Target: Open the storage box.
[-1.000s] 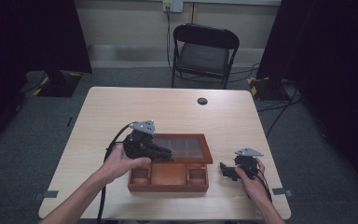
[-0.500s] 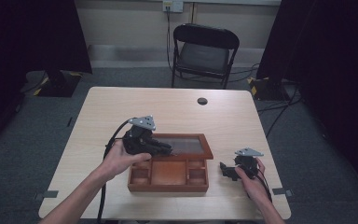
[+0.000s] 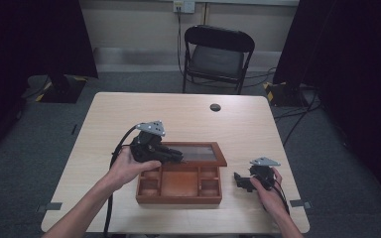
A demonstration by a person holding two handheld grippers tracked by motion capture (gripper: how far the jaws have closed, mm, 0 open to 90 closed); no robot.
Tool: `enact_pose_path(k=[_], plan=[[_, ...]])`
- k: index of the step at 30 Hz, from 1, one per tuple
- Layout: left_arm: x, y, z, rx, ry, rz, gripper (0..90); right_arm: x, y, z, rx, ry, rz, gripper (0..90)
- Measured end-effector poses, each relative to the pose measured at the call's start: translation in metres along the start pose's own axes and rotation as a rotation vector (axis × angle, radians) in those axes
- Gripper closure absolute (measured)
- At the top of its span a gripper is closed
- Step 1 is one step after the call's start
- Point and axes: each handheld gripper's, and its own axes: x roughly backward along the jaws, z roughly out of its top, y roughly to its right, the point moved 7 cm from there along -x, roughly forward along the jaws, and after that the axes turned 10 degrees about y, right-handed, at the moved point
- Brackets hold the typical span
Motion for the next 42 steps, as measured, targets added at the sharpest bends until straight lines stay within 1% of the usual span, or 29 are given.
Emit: enact_pose_path(k=[4, 10, 12, 14, 16, 18, 21, 27, 30, 34, 37, 39, 42], plan=[[0.001, -0.001, 0.002, 0.001, 0.001, 0.006, 81.2, 0.000, 0.000, 0.000, 0.000, 0.000, 0.000, 10.7], [0.001, -0.003, 0.004, 0.009, 0.014, 0.001, 81.2, 0.000, 0.000, 0.000, 0.000, 0.000, 0.000, 10.7], [0.002, -0.003, 0.005, 0.003, 0.012, 0.011, 81.2, 0.000, 0.000, 0.000, 0.000, 0.000, 0.000, 10.7], [0.002, -0.003, 0.006, 0.001, 0.012, 0.009, 81.3, 0.000, 0.000, 0.000, 0.000, 0.000, 0.000, 10.7], [0.002, -0.004, 0.007, 0.004, 0.017, 0.008, 81.3, 0.000, 0.000, 0.000, 0.000, 0.000, 0.000, 10.7], [0.003, -0.005, 0.009, 0.006, 0.015, 0.018, 81.2, 0.000, 0.000, 0.000, 0.000, 0.000, 0.000, 10.7], [0.003, -0.007, 0.011, 0.012, 0.028, 0.016, 81.3, 0.000, 0.000, 0.000, 0.000, 0.000, 0.000, 10.7], [0.004, -0.008, 0.013, 0.007, 0.031, 0.015, 81.4, 0.000, 0.000, 0.000, 0.000, 0.000, 0.000, 10.7], [0.004, -0.009, 0.015, 0.015, 0.044, 0.015, 81.4, 0.000, 0.000, 0.000, 0.000, 0.000, 0.000, 10.7], [0.005, -0.011, 0.016, 0.011, 0.044, 0.017, 81.4, 0.000, 0.000, 0.000, 0.000, 0.000, 0.001, 10.7], [0.006, -0.012, 0.018, 0.021, 0.060, 0.016, 81.5, 0.000, 0.000, 0.000, 0.000, 0.000, 0.001, 10.7], [0.006, -0.012, 0.018, 0.008, 0.057, 0.018, 81.5, 0.000, 0.000, 0.000, 0.001, 0.000, 0.001, 10.7], [0.006, -0.012, 0.018, 0.002, 0.062, 0.022, 81.6, 0.000, 0.000, 0.000, 0.001, 0.000, 0.001, 10.7]])
